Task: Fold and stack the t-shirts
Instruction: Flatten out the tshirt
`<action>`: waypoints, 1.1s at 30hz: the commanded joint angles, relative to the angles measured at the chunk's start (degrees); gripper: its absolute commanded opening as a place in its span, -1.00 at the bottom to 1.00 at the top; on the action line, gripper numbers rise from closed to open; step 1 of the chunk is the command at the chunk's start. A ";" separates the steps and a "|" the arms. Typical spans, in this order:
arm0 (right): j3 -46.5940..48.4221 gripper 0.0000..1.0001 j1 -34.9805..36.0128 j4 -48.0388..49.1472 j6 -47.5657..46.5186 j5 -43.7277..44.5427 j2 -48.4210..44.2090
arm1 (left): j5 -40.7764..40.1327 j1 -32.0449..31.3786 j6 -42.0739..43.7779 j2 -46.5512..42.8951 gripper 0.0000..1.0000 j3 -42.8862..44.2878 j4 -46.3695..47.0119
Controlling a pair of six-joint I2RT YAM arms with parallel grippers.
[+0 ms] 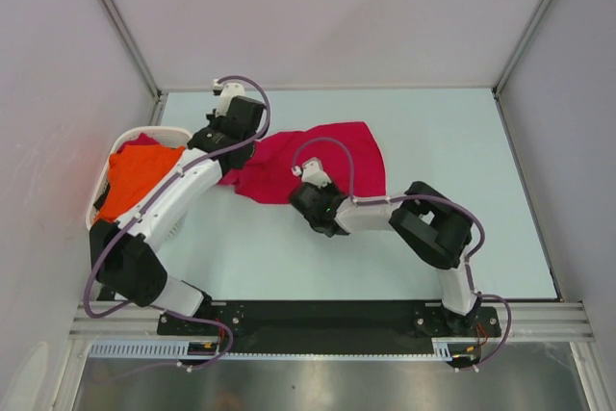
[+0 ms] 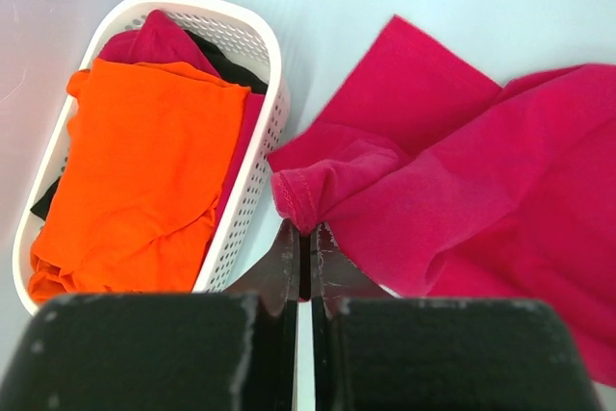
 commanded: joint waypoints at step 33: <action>-17.90 -1.00 -16.24 43.78 -27.70 12.00 -31.54 | 2.24 2.02 -1.96 0.72 -1.00 14.71 -0.70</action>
